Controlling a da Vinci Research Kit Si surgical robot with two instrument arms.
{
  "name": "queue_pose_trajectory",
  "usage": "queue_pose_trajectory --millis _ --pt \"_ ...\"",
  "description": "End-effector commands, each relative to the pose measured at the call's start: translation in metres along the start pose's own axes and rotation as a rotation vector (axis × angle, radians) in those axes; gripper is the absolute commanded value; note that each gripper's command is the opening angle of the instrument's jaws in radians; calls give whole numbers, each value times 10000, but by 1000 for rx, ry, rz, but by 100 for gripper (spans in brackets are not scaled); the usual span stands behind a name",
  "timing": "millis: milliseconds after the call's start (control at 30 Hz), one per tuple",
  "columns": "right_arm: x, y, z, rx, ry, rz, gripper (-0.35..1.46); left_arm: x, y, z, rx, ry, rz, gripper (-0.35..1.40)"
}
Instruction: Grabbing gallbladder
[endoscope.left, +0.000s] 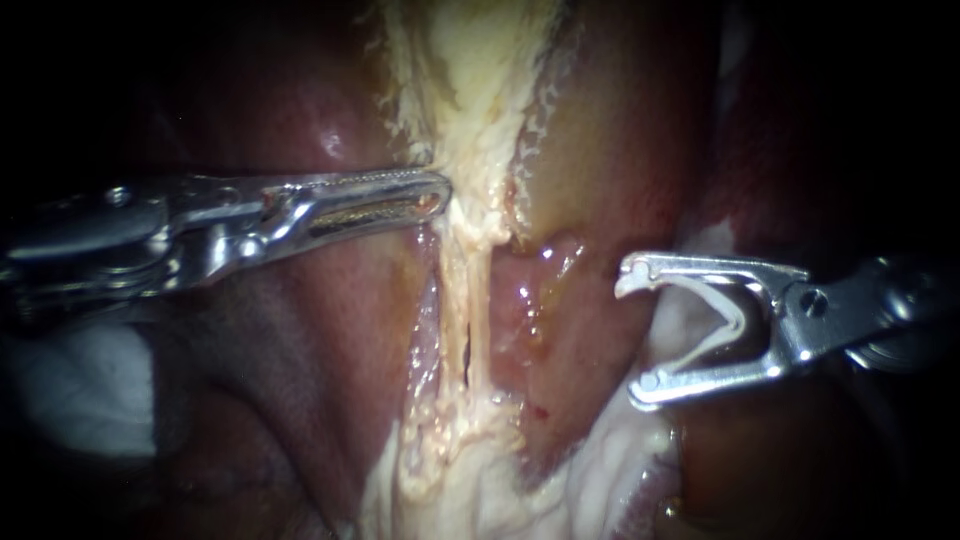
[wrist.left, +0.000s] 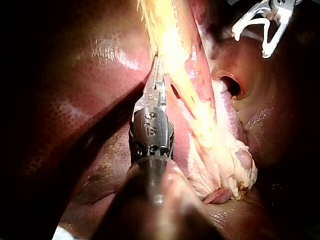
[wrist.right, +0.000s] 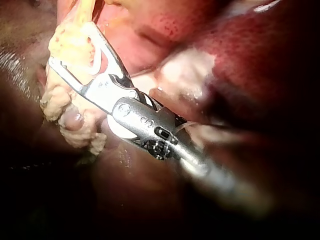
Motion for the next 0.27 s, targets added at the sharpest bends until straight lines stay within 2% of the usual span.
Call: queue_pose_trajectory --millis 33,267 --pt "0 0 0 0 0 0 57 0 0 0 1 0 -1 -35" --pt "0 0 0 0 0 0 57 -1 -1 -1 5 1 -8 -35"
